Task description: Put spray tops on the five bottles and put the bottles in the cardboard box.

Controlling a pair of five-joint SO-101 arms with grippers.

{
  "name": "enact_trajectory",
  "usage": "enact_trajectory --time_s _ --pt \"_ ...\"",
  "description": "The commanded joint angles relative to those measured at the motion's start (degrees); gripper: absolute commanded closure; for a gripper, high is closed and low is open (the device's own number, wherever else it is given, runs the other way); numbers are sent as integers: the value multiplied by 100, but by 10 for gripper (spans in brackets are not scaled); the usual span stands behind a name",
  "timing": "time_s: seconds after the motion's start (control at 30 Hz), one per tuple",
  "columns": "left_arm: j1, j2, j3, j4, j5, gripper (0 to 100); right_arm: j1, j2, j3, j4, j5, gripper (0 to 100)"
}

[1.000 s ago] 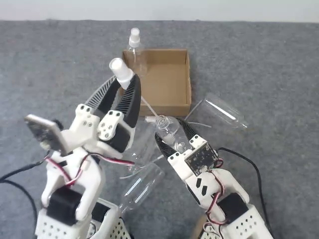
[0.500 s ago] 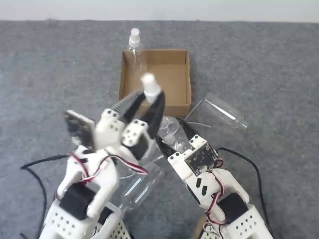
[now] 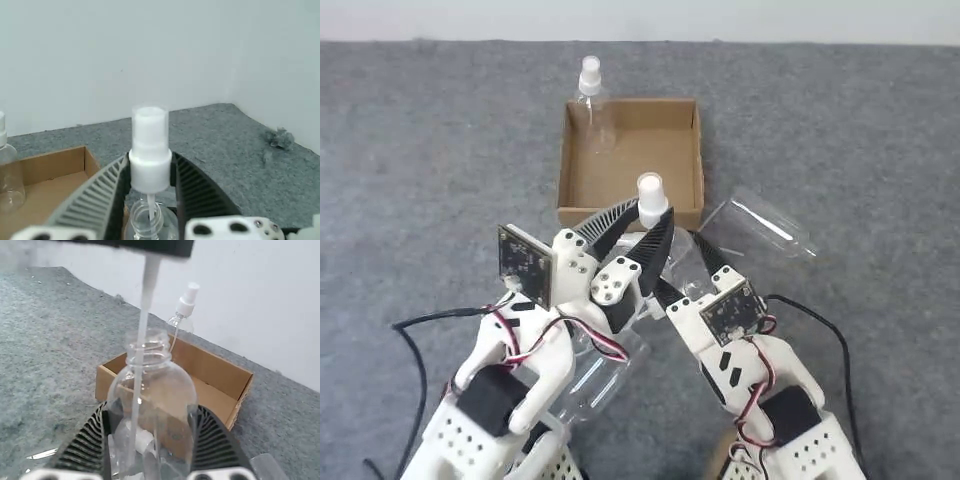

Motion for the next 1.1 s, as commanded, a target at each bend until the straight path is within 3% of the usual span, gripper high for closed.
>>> enact_trajectory --time_s 0.0,0.27,0.83,1.07 --pt "35 -62 57 -343 -44 987 92 -136 132 -84 26 991" --pt "35 -62 119 -316 -44 987 101 -136 132 -224 26 991" --pt "0 -97 84 -97 -44 863 101 -136 132 -277 26 991" --pt "-9 -105 75 -97 -44 861 101 -136 132 -259 26 991"
